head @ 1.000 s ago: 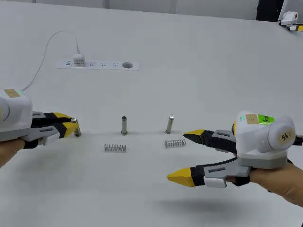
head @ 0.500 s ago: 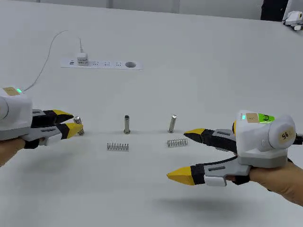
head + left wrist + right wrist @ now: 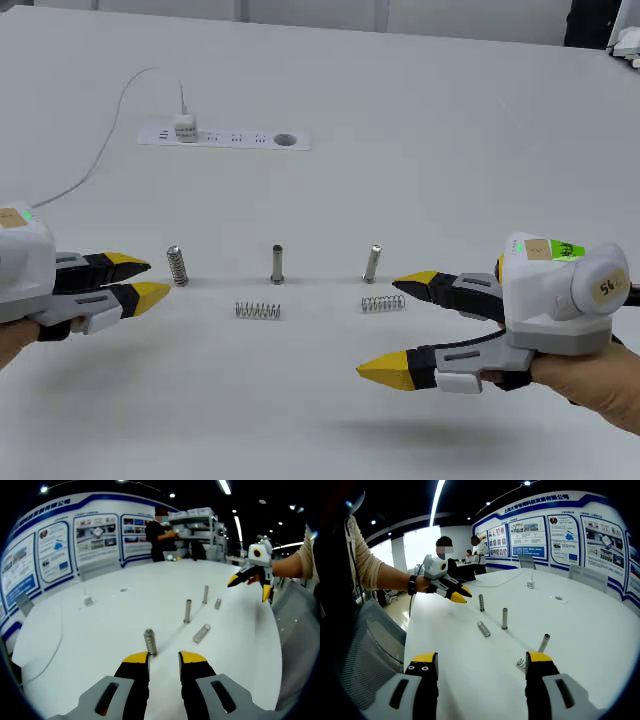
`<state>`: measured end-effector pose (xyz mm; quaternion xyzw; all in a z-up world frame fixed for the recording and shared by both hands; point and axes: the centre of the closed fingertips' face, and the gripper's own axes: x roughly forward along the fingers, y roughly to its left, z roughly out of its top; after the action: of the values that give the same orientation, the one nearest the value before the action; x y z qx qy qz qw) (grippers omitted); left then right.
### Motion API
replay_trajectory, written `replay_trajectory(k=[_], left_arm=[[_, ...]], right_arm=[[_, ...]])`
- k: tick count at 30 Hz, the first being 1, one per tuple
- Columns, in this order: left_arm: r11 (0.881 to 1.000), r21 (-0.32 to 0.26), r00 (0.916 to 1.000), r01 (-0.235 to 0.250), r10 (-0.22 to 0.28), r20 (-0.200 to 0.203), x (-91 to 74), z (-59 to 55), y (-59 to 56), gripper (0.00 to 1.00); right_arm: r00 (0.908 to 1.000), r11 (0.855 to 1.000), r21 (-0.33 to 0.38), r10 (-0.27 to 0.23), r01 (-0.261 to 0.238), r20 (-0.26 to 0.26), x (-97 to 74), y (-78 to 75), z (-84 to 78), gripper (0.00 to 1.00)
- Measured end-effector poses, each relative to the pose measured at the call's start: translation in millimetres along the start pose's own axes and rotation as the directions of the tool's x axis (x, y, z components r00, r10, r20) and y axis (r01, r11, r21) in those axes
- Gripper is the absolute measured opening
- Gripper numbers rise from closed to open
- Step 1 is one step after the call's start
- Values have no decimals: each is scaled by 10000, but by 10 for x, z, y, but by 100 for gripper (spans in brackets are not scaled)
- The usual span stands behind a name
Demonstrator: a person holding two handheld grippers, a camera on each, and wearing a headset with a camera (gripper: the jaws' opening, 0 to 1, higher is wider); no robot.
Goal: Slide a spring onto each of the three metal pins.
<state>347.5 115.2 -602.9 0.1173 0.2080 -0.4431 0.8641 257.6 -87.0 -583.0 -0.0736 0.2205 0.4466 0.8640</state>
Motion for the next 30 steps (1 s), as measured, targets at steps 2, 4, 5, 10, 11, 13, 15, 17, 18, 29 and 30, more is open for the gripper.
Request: replay_trajectory(k=[2,4,5,10,11,13,15,17,18,29,30], left_arm=[[10000,46,10000,88,-88,25,-17,-1,-64,23],[9998,95,9998,175,-176,41,-22,4,-119,23],[9995,147,9996,273,-274,55,-22,9,-167,23],[9962,497,9975,711,-712,-5,21,29,-364,23],[9955,546,9970,779,-780,-17,32,33,-390,23],[9938,622,9957,924,-925,-10,68,52,-442,23],[9920,688,9944,1058,-1060,-10,109,72,-481,24],[9903,771,9933,1157,-1157,-50,146,83,-509,24],[9888,823,9923,1241,-1240,-72,174,90,-528,24],[9689,1600,9811,1887,-1789,-735,457,77,-659,26],[9669,1670,9802,1928,-1820,-781,485,83,-665,26]], right_arm=[[10000,10000,-10,4,-4,15,1,0,3,72],[10000,10000,-9,5,-4,20,0,0,6,72],[10000,10000,-13,6,-5,21,-1,1,7,72],[10000,10000,-11,8,-8,25,-6,12,8,72],[10000,10000,-16,5,-5,25,-7,12,8,72],[10000,10000,-13,2,-2,30,-8,15,8,72],[10000,10000,-13,-7,7,30,-11,15,7,72],[10000,10000,-13,-16,16,35,-14,14,6,72],[10000,10000,-8,-24,24,35,-18,12,4,72],[9998,9997,62,-220,219,32,-99,-36,-26,72],[9997,9997,80,-242,241,30,-110,-42,-32,72]])
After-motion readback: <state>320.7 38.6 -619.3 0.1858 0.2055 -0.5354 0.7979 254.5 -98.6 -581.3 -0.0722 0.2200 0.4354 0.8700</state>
